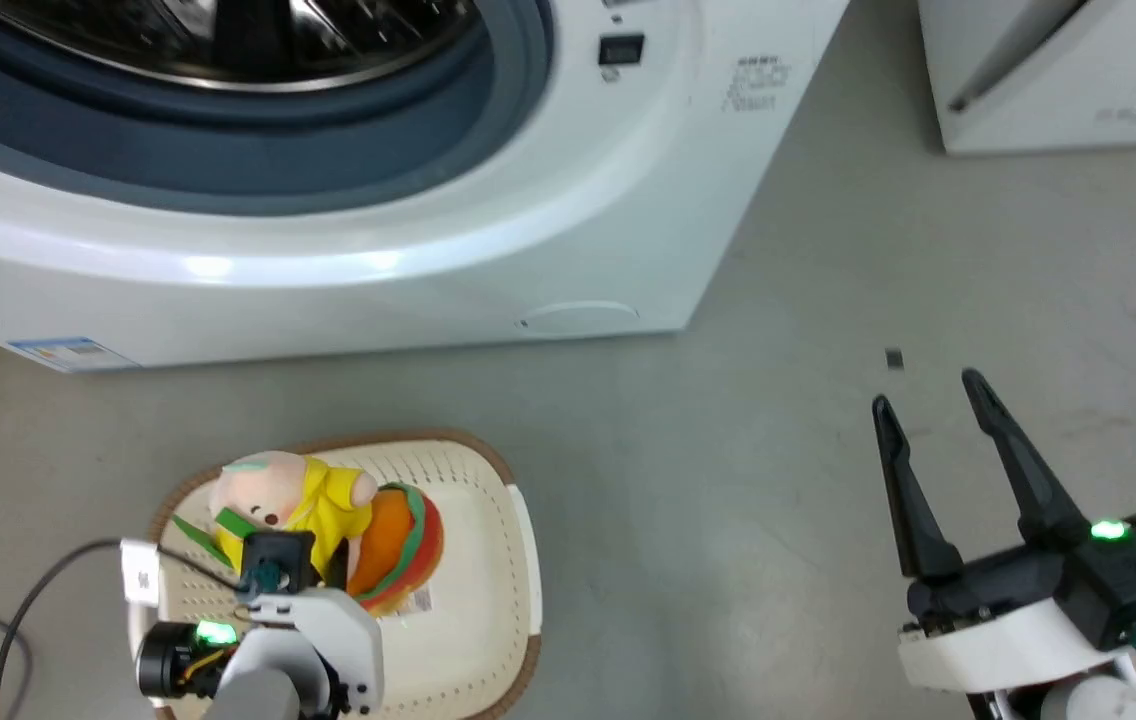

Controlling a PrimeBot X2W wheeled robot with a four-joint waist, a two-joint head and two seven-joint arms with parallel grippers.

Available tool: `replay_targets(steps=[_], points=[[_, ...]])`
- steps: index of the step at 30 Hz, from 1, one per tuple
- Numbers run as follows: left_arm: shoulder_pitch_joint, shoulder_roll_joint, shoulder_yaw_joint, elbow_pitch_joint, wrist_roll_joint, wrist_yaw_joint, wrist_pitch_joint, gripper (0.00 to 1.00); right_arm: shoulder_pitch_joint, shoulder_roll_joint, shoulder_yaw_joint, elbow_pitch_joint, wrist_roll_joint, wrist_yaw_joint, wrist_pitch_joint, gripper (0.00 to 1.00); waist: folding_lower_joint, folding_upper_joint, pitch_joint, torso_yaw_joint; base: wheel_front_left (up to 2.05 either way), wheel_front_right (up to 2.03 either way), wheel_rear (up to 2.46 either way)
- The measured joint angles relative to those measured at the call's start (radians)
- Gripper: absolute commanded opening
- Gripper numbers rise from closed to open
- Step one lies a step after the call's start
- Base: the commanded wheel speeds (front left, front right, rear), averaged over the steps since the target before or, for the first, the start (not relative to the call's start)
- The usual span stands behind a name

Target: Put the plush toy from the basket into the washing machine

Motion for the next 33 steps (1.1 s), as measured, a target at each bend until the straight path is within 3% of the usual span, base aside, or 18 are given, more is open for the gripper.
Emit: replay_targets(steps=[6, 11, 21, 27, 33], points=[[0.148, -0.001, 0.028, -0.254, 0.012, -0.001, 0.000, 0.00, 0.043, 0.000, -0.012, 0.008, 0.000, 0.000, 0.000, 1.00, 0.0000, 0.0000, -0.075, 0.027, 0.00, 0.00, 0.00], [0.241, -0.016, 0.035, -0.453, 0.036, -0.028, 0.000, 0.00, 0.063, 0.000, -0.018, 0.010, 0.000, 0.000, 0.000, 1.00, 0.0000, 0.0000, -0.121, 0.046, 0.00, 0.00, 0.00], [0.306, -0.016, 0.077, -0.811, 0.092, -0.018, 0.000, 0.00, 0.090, 0.000, -0.019, 0.013, 0.000, 0.000, 0.000, 1.00, 0.0000, 0.0000, -0.163, 0.047, 0.00, 0.00, 0.00], [0.278, 0.012, 0.104, -0.903, 0.099, -0.034, 0.000, 0.00, 0.090, 0.000, -0.007, 0.011, 0.002, 0.000, 0.000, 1.00, 0.0000, 0.0000, -0.157, 0.016, 0.00, 0.00, 0.00], [0.119, 0.059, 0.123, -0.932, 0.105, -0.046, 0.037, 0.00, 0.086, 0.000, -0.003, 0.007, 0.008, 0.000, 0.000, 1.00, 0.0001, 0.0000, -0.106, -0.013, 0.00, 0.00, 0.00]])
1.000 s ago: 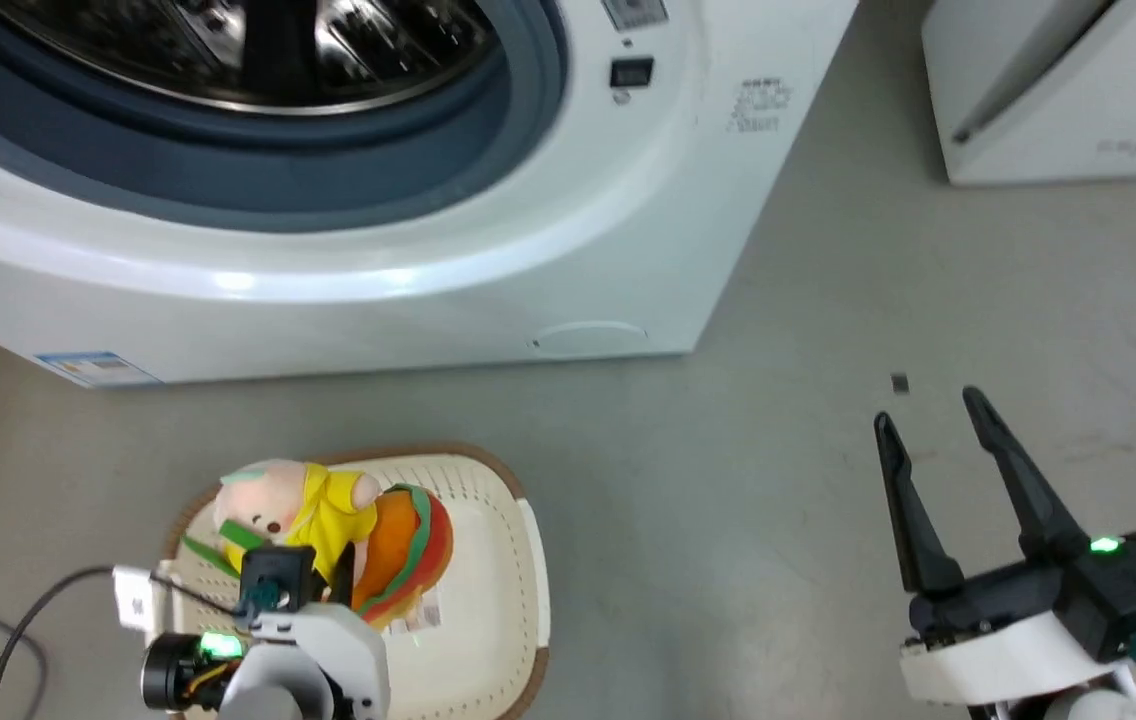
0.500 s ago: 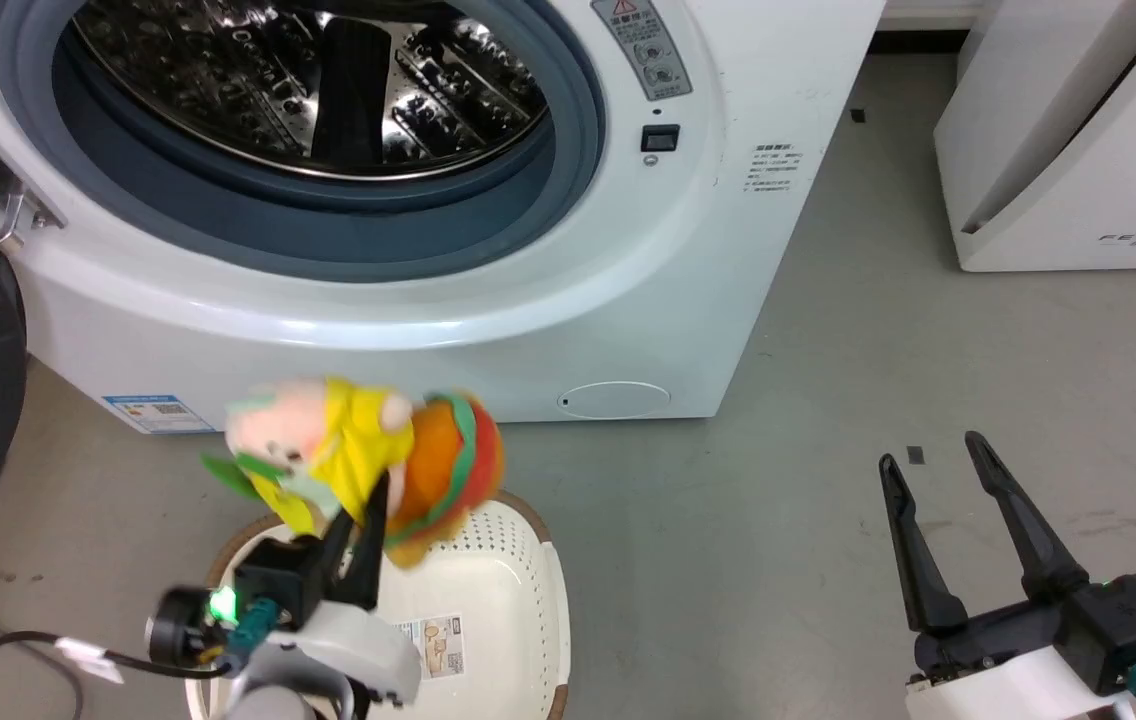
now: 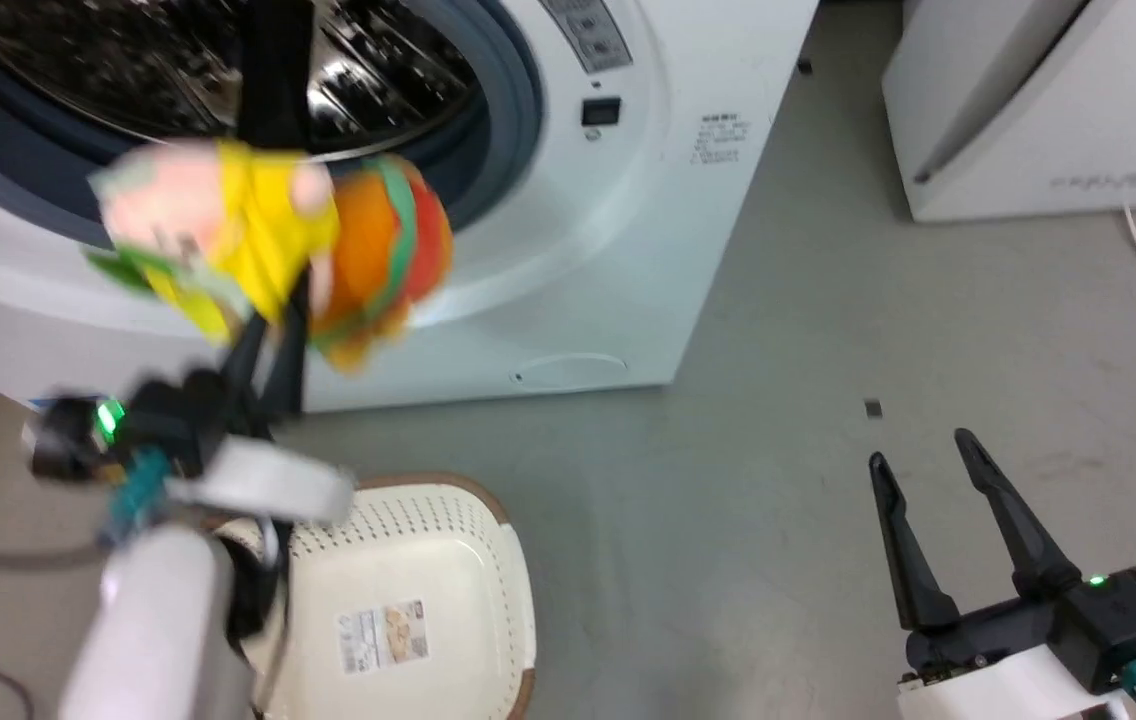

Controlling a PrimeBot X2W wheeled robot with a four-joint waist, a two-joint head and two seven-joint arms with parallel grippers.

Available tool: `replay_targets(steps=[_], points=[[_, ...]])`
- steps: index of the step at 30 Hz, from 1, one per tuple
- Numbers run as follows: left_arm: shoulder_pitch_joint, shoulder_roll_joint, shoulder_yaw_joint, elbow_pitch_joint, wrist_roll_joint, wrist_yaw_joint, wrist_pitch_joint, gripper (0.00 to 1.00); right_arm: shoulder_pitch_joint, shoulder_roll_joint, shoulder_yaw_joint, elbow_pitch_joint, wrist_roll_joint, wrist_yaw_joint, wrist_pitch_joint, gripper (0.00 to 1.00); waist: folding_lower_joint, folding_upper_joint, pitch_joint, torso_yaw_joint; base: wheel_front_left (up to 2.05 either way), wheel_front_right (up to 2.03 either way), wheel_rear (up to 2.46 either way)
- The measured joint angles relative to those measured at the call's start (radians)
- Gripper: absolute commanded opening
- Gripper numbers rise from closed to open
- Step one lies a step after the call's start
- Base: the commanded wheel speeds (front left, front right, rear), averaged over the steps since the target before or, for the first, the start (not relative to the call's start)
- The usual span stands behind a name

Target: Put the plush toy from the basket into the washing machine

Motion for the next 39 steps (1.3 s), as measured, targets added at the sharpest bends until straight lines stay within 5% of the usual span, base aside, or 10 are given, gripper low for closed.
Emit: replay_targets(steps=[16, 27, 39], points=[[-0.538, 0.198, 0.042, 0.204, -0.044, -0.061, 0.300, 0.00, -0.092, 0.000, 0.016, -0.010, 0.048, 0.000, 0.000, 1.00, 0.0001, 0.0000, 0.235, -0.112, 0.00, 0.00, 0.00], [-0.877, 0.289, -0.012, 0.445, 0.006, -0.069, 0.352, 0.00, -0.149, 0.001, 0.041, -0.012, 0.077, 0.000, 0.000, 1.00, 0.0002, 0.0000, 0.364, -0.172, 0.00, 0.00, 0.00], [-1.004, 0.340, -0.112, 0.681, 0.064, -0.072, 0.403, 0.00, -0.165, 0.001, 0.052, -0.011, 0.090, 0.000, 0.000, 1.00, 0.0002, 0.0000, 0.427, -0.205, 0.00, 0.00, 0.00]])
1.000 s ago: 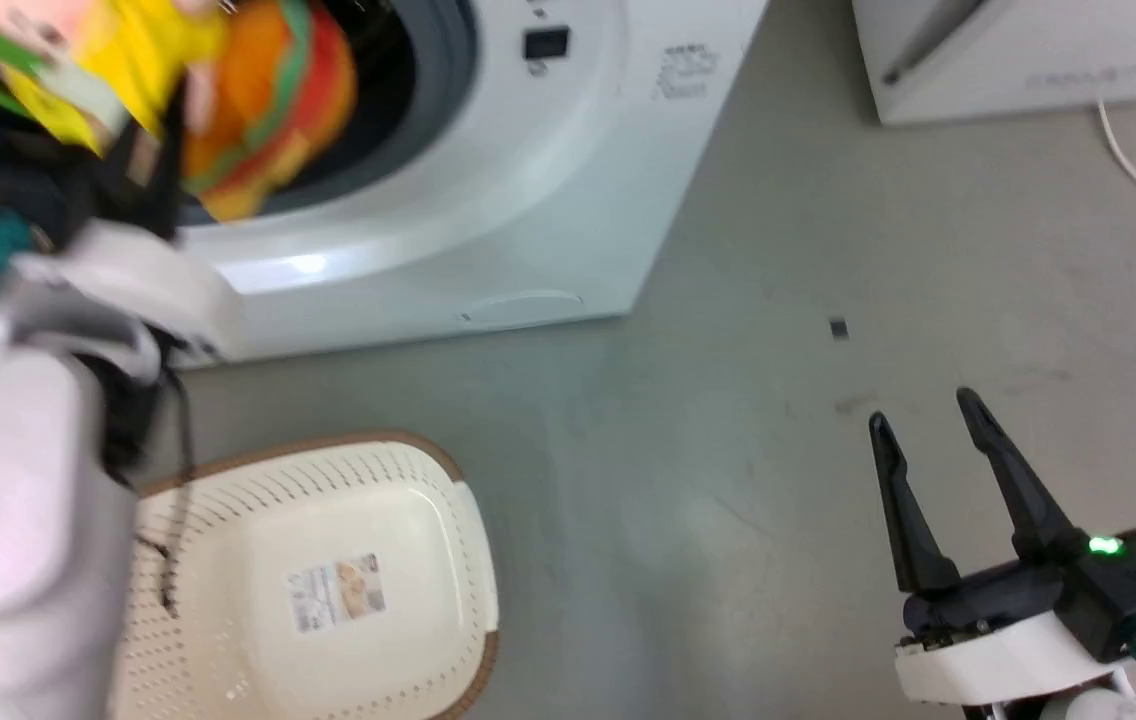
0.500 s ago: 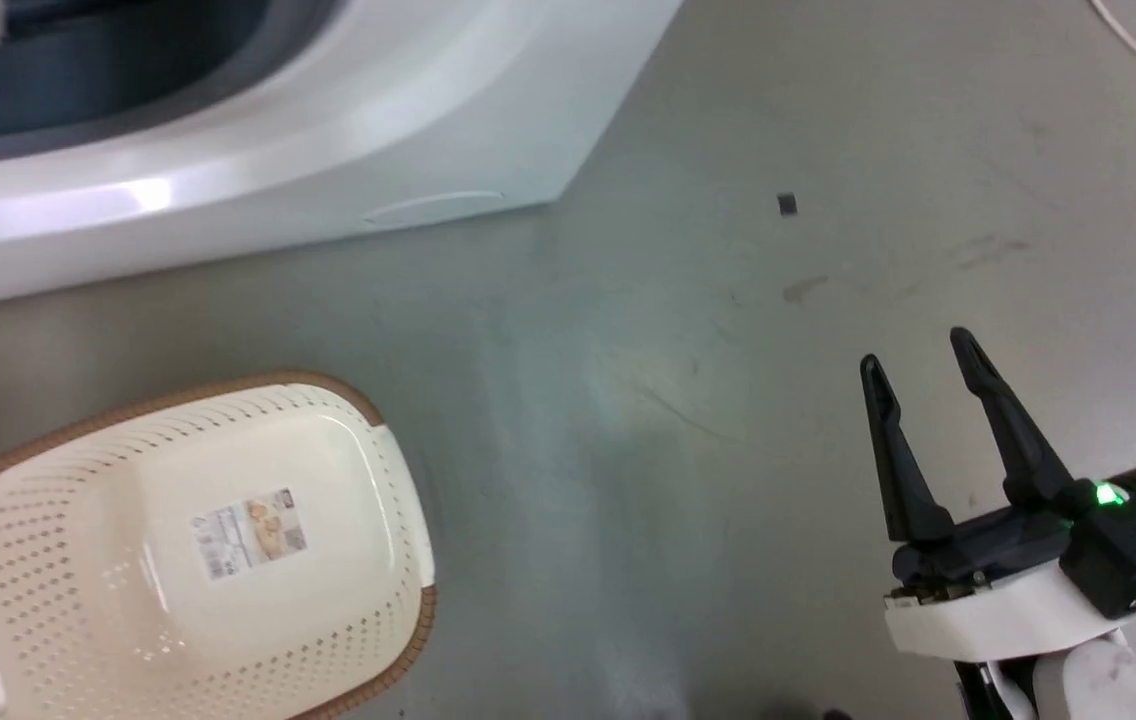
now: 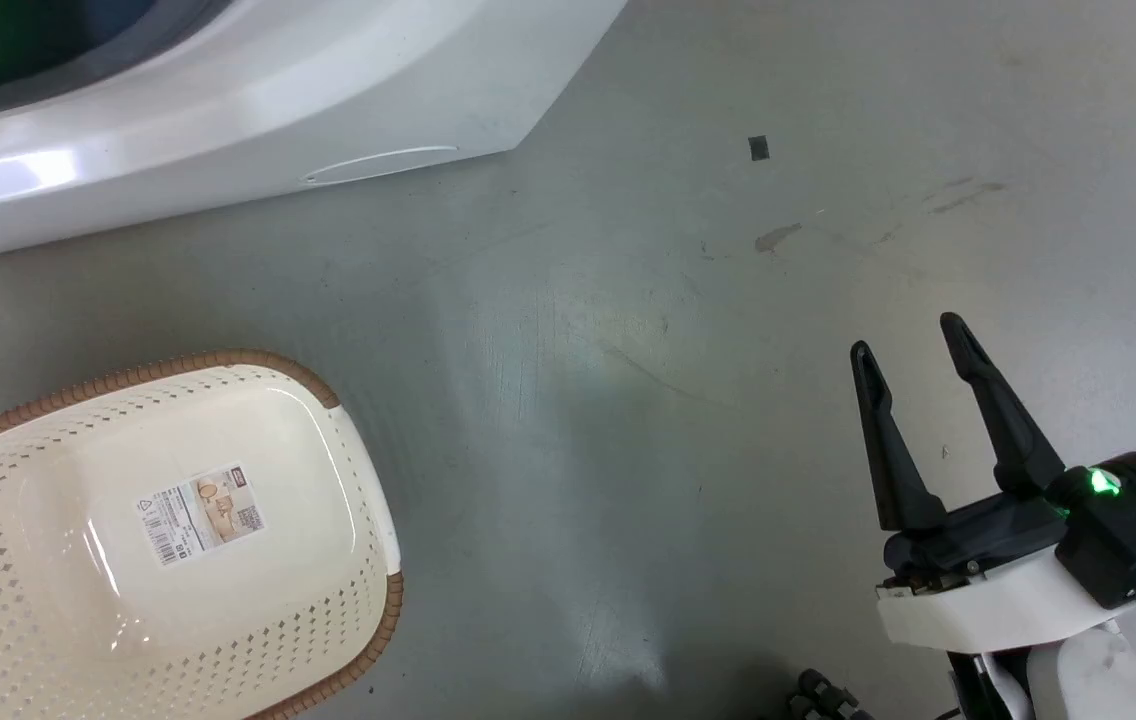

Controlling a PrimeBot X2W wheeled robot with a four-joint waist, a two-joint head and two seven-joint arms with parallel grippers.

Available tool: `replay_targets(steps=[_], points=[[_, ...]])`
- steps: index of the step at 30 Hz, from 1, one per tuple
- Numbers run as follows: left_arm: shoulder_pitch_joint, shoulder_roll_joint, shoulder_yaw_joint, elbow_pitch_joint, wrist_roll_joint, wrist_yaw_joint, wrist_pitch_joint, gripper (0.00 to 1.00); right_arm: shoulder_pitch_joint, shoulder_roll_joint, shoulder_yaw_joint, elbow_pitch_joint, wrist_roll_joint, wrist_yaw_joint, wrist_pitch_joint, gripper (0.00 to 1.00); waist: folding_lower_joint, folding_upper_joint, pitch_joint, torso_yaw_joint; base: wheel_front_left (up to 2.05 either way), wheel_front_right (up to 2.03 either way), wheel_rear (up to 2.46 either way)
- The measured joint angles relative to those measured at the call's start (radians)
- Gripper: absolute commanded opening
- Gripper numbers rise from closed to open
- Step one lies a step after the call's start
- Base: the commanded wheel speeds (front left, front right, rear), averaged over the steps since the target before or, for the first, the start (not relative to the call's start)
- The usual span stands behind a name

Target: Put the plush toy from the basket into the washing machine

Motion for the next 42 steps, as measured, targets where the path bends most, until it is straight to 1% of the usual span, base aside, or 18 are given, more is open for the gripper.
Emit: replay_targets(steps=[6, 8, 13, 16, 17, 18, 19, 23, 29, 34, 39, 42], points=[[-0.016, 0.000, -0.023, 0.053, -0.003, -0.007, -0.019, 0.00, -0.002, 0.000, 0.001, -0.001, 0.000, 0.000, 0.000, 1.00, 0.0000, 0.0000, 0.013, 0.003, 0.00, 0.00, 0.00], [-0.017, -0.001, -0.047, 0.081, -0.004, -0.007, -0.026, 0.00, -0.005, 0.000, 0.002, -0.005, 0.000, 0.000, 0.000, 1.00, -0.0001, 0.0000, 0.020, 0.006, 0.00, 0.00, 0.00], [-0.017, -0.007, -0.099, 0.120, -0.041, -0.008, -0.042, 0.00, -0.015, 0.000, 0.001, -0.006, 0.000, 0.000, 0.000, 1.00, -0.0001, 0.0000, 0.030, 0.015, 0.00, 0.00, 0.00], [-0.017, -0.010, -0.110, 0.131, -0.064, -0.008, -0.066, 0.00, -0.016, 0.000, 0.000, -0.006, -0.001, 0.000, 0.000, 1.00, -0.0001, 0.0000, 0.030, 0.020, 0.00, 0.00, 0.00], [-0.017, -0.009, -0.112, 0.135, -0.065, -0.008, -0.078, 0.39, -0.016, 0.000, 0.000, -0.006, -0.002, 0.000, 0.000, 1.00, -0.0001, 0.0000, 0.030, 0.022, 0.00, 0.00, 0.00], [-0.017, -0.010, -0.114, 0.140, -0.065, -0.008, -0.089, 0.95, -0.016, 0.000, 0.000, -0.006, -0.002, 0.000, 0.000, 1.00, 0.0000, 0.0000, 0.028, 0.024, 0.00, 0.00, 0.00], [-0.017, -0.010, -0.117, 0.147, -0.065, -0.008, -0.095, 1.00, -0.017, 0.000, 0.000, -0.005, -0.002, 0.000, 0.000, 1.00, 0.0000, 0.0000, 0.024, 0.025, 0.00, 0.00, 0.00], [-0.017, -0.018, -0.120, 0.172, -0.076, -0.008, -0.133, 1.00, -0.019, 0.000, -0.005, 0.002, -0.010, 0.000, 0.000, 1.00, 0.0000, 0.0000, 0.004, 0.034, 0.00, 0.00, 0.00], [0.021, -0.055, -0.114, 0.220, -0.114, -0.005, -0.197, 1.00, -0.015, 0.000, -0.013, 0.015, -0.030, 0.000, 0.000, 1.00, -0.0001, 0.0000, -0.060, 0.052, 0.00, 0.00, 0.00], [0.098, -0.091, -0.126, 0.255, -0.124, -0.005, -0.241, 1.00, -0.008, 0.000, -0.026, 0.027, -0.048, 0.000, 0.000, 1.00, -0.0001, 0.0000, -0.144, 0.075, 0.00, 0.00, 0.00], [0.183, -0.143, -0.128, 0.257, -0.153, -0.005, -0.342, 1.00, 0.026, 0.000, -0.024, 0.045, -0.072, 0.000, 0.000, 1.00, -0.0002, 0.0000, -0.243, 0.107, 0.00, 0.00, 0.00], [0.243, -0.175, -0.125, 0.238, -0.173, 0.002, -0.398, 1.00, 0.056, 0.000, -0.030, 0.050, -0.079, 0.000, 0.000, 1.00, -0.0002, 0.0000, -0.306, 0.131, 0.00, 0.00, 0.00]])
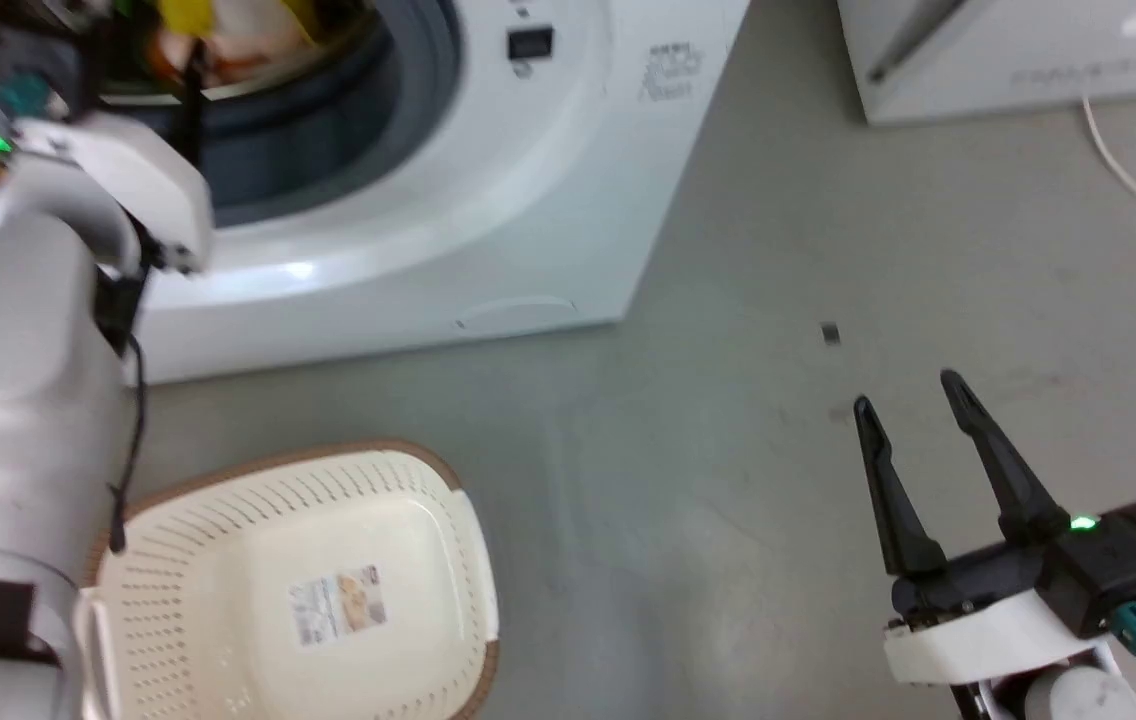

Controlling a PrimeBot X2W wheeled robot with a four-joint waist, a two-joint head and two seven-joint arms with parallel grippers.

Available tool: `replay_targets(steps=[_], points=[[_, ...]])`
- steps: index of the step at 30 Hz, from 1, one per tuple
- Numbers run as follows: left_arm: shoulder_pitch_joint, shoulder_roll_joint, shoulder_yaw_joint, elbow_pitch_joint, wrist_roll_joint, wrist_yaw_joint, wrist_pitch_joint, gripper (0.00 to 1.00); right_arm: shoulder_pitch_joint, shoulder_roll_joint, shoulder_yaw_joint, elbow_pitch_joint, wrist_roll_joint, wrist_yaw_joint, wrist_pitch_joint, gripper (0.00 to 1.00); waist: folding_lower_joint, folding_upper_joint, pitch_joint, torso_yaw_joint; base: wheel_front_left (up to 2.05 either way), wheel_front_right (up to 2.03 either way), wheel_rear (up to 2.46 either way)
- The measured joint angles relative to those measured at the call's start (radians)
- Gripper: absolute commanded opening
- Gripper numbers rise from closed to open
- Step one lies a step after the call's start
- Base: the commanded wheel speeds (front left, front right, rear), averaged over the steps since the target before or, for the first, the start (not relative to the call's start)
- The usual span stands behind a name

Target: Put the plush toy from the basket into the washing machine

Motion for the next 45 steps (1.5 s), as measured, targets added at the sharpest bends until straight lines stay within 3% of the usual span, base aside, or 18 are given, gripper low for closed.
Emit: replay_targets(steps=[6, 15, 24, 40, 45], points=[[0.157, -0.038, 0.030, -0.134, -0.037, 0.023, -0.041, 1.00, 0.051, 0.000, -0.021, 0.001, -0.021, 0.000, 0.000, 1.00, 0.0000, 0.0000, -0.123, 0.054, 0.00, 0.00, 0.00], [0.519, -0.056, 0.127, -0.580, -0.067, 0.108, -0.042, 1.00, 0.098, 0.000, -0.047, -0.038, -0.030, 0.000, 0.000, 1.00, -0.0001, 0.0000, -0.260, 0.137, 0.00, 0.00, 0.00], [0.823, -0.076, 0.170, -0.837, -0.066, 0.161, -0.042, 1.00, 0.122, 0.000, -0.060, -0.072, -0.018, 0.000, 0.000, 1.00, -0.0002, 0.0001, -0.334, 0.171, 0.00, 0.00, 0.00], [1.185, -0.180, 0.211, -0.957, -0.021, 0.207, -0.042, 1.00, 0.214, 0.000, -0.080, -0.063, 0.012, 0.000, 0.000, 1.00, -0.0001, 0.0000, -0.425, 0.182, 0.00, 0.00, 0.00], [1.216, -0.201, 0.226, -0.965, 0.006, 0.202, -0.042, 1.00, 0.222, 0.000, -0.075, -0.051, 0.018, 0.000, 0.000, 1.00, -0.0001, 0.0000, -0.433, 0.186, 0.00, 0.00, 0.00]])
